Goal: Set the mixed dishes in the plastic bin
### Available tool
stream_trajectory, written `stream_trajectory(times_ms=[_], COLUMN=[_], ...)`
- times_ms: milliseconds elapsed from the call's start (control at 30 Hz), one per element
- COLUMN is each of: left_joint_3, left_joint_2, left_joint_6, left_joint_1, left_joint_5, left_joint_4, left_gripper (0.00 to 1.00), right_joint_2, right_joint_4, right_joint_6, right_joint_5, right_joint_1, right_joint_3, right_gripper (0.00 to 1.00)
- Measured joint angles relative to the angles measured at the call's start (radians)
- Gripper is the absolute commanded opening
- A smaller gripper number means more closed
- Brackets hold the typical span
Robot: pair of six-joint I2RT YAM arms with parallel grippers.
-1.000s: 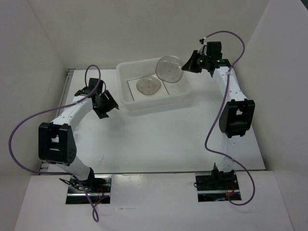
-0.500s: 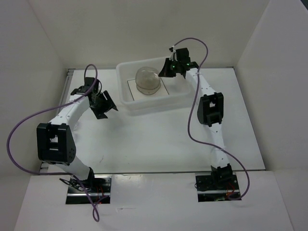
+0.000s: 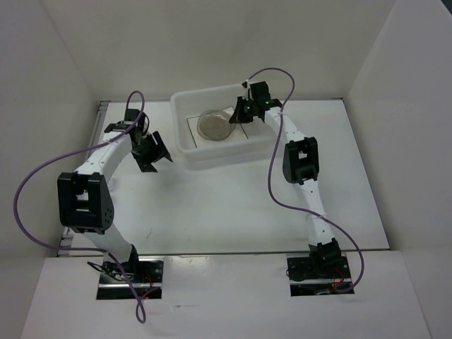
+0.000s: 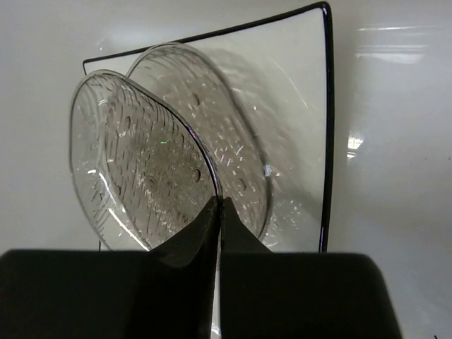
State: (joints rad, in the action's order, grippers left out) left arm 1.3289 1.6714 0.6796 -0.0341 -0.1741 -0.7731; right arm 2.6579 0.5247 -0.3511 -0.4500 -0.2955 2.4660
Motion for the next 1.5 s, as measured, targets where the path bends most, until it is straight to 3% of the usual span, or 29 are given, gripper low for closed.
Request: stream_trajectory(times_ms=[200,233,267,300,400,500,700,800,833,867,933,1000,1033,1067,1167,1367,1500], left_joint_3=[0.0,0.0,0.0,0.0,0.0,0.0,0.002,0.037,0.055,0.071,0.088,0.086,0.084,0.078,0.061,0.049,0.049], left_joint_2=[0.002,0.002,0.002,0.002,0.002,0.002,-0.001,-0.008,-0.013,-0.02,-0.04,-0.064,-0.072,-0.08,-0.093,-0.093,-0.093], left_joint_6=[0.0,0.0,0.0,0.001,0.002,0.002,0.005,0.005,0.005,0.005,0.005,0.005,0.005,0.005,0.005,0.005,0.004], left_joint_1=[0.029,0.034,0.04,0.043,0.051,0.055,0.093,0.129,0.138,0.15,0.165,0.169,0.168,0.168,0.166,0.166,0.166], left_joint_5=[-0.008,-0.008,-0.008,-0.009,-0.012,-0.016,-0.005,0.045,0.059,0.072,0.089,0.092,0.092,0.092,0.091,0.092,0.092], left_joint_4=[-0.008,-0.008,-0.009,-0.009,-0.01,-0.009,-0.016,-0.047,-0.052,-0.055,-0.052,-0.053,-0.055,-0.055,-0.06,-0.066,-0.066], left_gripper=[0.75,0.75,0.75,0.75,0.75,0.74,0.73,0.73,0.73,0.73,0.73,0.73,0.73,0.73,0.73,0.73,0.73], right_joint_2=[0.02,0.024,0.029,0.032,0.038,0.038,0.031,0.01,0.007,0.007,0.01,0.031,0.062,0.1,0.188,0.216,0.242], right_joint_4=[0.0,0.0,0.0,0.0,0.008,0.011,0.014,0.019,0.021,0.023,0.028,0.048,0.062,0.068,0.081,0.099,0.121], right_joint_6=[-0.004,-0.004,-0.007,-0.016,-0.031,-0.047,-0.06,-0.055,-0.046,-0.039,-0.011,0.023,0.043,0.067,0.134,0.223,0.283], right_joint_5=[0.023,0.032,0.044,0.058,0.1,0.119,0.11,0.101,0.098,0.096,0.097,0.117,0.13,0.152,0.193,0.163,0.071], right_joint_1=[0.002,0.003,0.006,0.006,0.009,0.014,0.021,0.023,0.023,0.023,0.023,0.023,0.021,0.019,0.013,-0.007,-0.014], right_joint_3=[0.056,0.068,0.081,0.093,0.127,0.158,0.164,0.121,0.112,0.11,0.117,0.172,0.241,0.328,0.536,0.626,0.634], right_gripper=[0.0,0.08,0.24,0.59,0.79,0.86,0.85,0.66,0.55,0.3,0.2,0.25,0.37,0.59,0.69,0.7,0.6])
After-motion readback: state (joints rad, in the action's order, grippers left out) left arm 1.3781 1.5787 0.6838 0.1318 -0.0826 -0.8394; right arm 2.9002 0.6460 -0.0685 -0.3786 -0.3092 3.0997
